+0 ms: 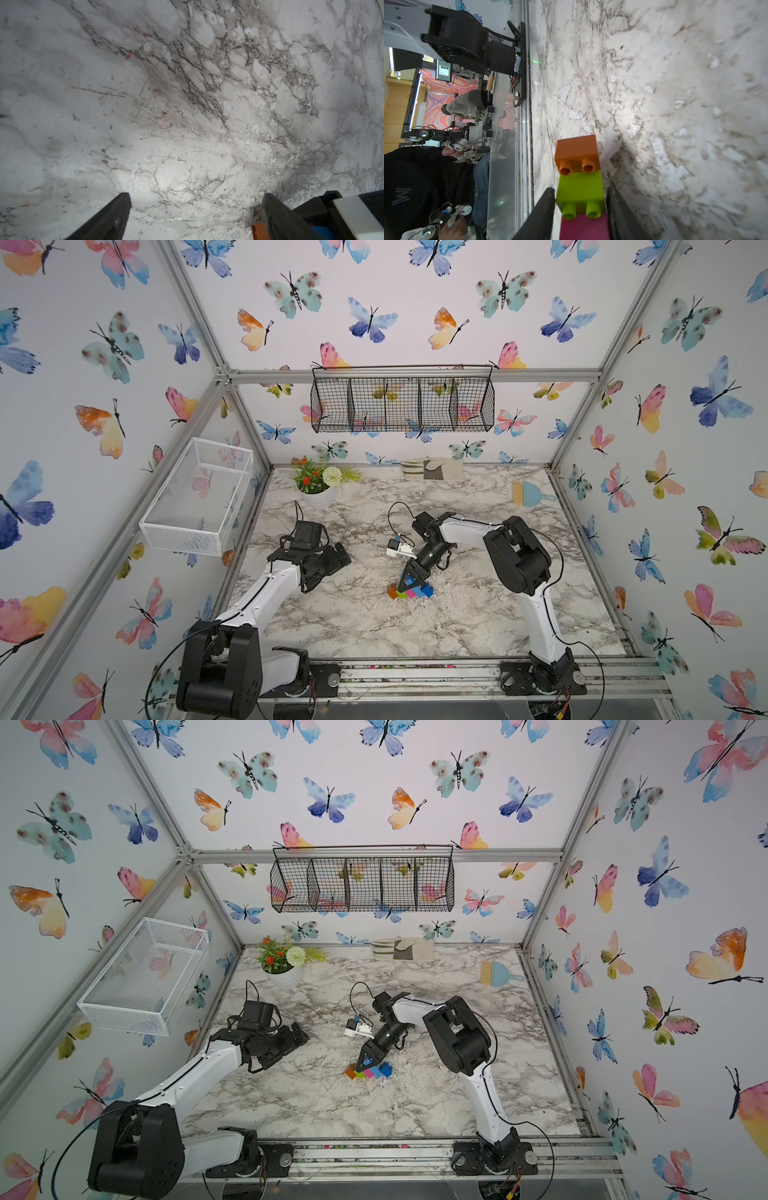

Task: Assemble the letter y with lego
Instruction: Place the lego brick at the center of the board.

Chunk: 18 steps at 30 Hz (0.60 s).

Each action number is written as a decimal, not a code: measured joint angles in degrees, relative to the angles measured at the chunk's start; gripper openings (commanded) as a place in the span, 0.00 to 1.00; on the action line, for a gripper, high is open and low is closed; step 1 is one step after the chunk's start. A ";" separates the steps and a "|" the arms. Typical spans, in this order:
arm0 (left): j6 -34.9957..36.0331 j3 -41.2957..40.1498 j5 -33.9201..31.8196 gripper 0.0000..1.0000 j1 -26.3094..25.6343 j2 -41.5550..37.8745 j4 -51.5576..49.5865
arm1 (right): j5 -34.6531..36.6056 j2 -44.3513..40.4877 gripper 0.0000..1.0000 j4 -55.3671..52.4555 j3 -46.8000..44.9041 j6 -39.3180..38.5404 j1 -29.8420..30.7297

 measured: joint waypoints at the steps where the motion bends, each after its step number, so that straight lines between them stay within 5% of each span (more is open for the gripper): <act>1: 0.00 0.00 0.00 1.00 0.00 0.00 0.00 | 0.00 0.04 0.45 0.02 0.00 0.09 -0.17; 18: -0.02 0.00 0.04 1.00 0.00 0.44 0.26 | 1.51 0.20 0.57 6.23 0.35 7.65 -2.27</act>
